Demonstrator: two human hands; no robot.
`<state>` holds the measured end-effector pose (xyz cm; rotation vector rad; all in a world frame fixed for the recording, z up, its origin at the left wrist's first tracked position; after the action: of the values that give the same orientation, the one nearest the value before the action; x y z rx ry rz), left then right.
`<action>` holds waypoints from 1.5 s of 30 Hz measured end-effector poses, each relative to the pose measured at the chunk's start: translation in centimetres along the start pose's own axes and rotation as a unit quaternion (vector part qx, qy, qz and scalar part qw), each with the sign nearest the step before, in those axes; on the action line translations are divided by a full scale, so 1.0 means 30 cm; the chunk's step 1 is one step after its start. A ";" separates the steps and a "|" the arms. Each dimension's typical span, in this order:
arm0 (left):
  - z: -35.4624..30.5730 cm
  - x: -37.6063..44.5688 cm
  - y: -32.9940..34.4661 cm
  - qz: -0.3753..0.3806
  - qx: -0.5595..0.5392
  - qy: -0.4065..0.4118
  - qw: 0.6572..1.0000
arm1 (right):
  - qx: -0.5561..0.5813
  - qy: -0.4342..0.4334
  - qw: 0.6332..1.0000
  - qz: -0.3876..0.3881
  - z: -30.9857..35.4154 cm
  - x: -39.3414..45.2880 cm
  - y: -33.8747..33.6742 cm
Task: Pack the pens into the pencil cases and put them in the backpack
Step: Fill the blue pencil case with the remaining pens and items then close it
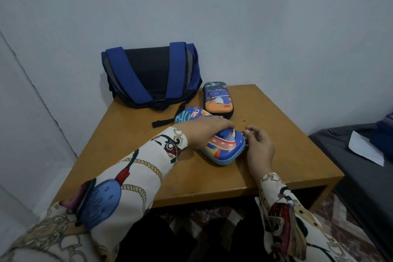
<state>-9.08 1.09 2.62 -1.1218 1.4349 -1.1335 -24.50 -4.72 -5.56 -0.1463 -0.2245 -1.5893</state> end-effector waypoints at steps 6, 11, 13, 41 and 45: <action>0.001 -0.007 0.031 -0.021 -0.011 -0.005 1.000 | -0.089 0.058 0.984 0.141 0.028 0.008 0.023; 0.004 -0.030 0.029 -0.047 -0.031 -0.031 0.998 | -0.104 0.062 0.953 0.277 0.080 0.005 0.040; 0.016 -0.045 0.034 -0.101 -0.087 -0.070 0.989 | -0.043 0.059 0.966 0.247 0.065 -0.005 0.036; 0.210 0.050 0.252 -0.196 -0.107 -0.263 0.939 | 0.022 0.094 0.992 -0.081 0.020 0.432 -0.013; 0.209 0.049 0.248 -0.195 -0.104 -0.265 0.939 | 0.008 0.100 0.993 -0.065 0.003 0.455 0.009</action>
<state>-3.77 0.06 -5.61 -1.7637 0.9432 -0.8491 -24.69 -17.98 -2.28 0.0422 -0.0913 -1.7193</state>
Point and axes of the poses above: each hand's wrist, its own x-axis towards the middle knuckle, its own y-axis out of the palm, z = x × y, the point moved 3 cm from there along x, towards the middle knuckle, and after that the axes turned 7 degrees about -y, right-handed, at the moved point
